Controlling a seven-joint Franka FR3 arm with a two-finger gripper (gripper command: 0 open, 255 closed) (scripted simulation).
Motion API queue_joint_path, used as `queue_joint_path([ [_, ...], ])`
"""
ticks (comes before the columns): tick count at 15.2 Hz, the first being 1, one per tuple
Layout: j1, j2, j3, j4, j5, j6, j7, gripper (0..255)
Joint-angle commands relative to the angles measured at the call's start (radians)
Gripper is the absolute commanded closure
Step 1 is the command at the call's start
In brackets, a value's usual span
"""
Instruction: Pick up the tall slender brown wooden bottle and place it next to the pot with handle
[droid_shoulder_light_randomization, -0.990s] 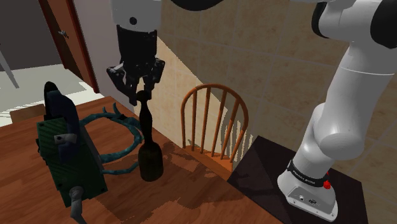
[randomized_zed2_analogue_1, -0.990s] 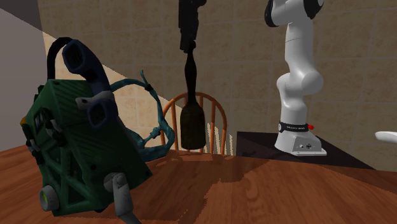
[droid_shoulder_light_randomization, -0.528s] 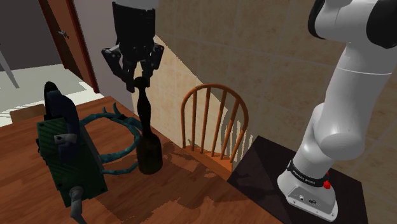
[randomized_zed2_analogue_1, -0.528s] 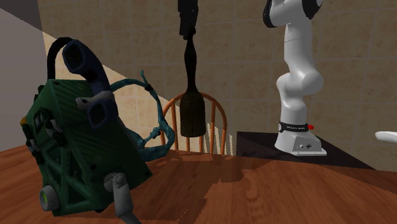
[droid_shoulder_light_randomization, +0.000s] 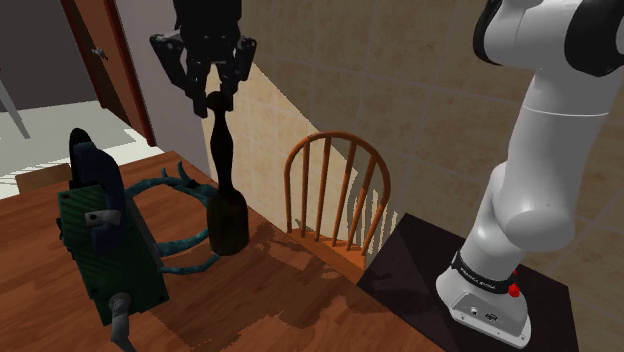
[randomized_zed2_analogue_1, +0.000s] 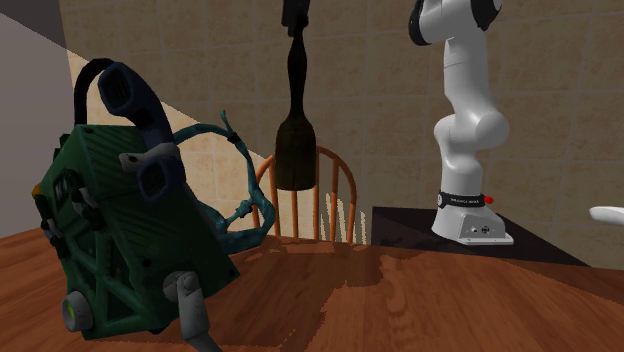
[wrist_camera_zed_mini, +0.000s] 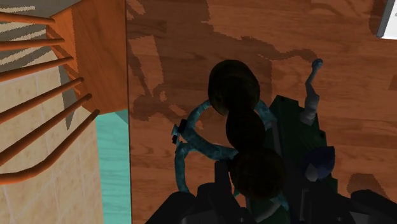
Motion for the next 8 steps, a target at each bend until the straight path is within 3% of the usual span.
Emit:
queue_joint_path([
  [1, 0.012, 0.02, 0.004, 0.052, -0.014, -0.037, 0.005, 255],
  [4, 0.025, 0.041, 0.006, 0.108, -0.029, -0.076, 0.009, 255],
  [8, -0.021, -0.15, 0.006, -0.095, 0.09, -0.025, -0.001, 255],
])
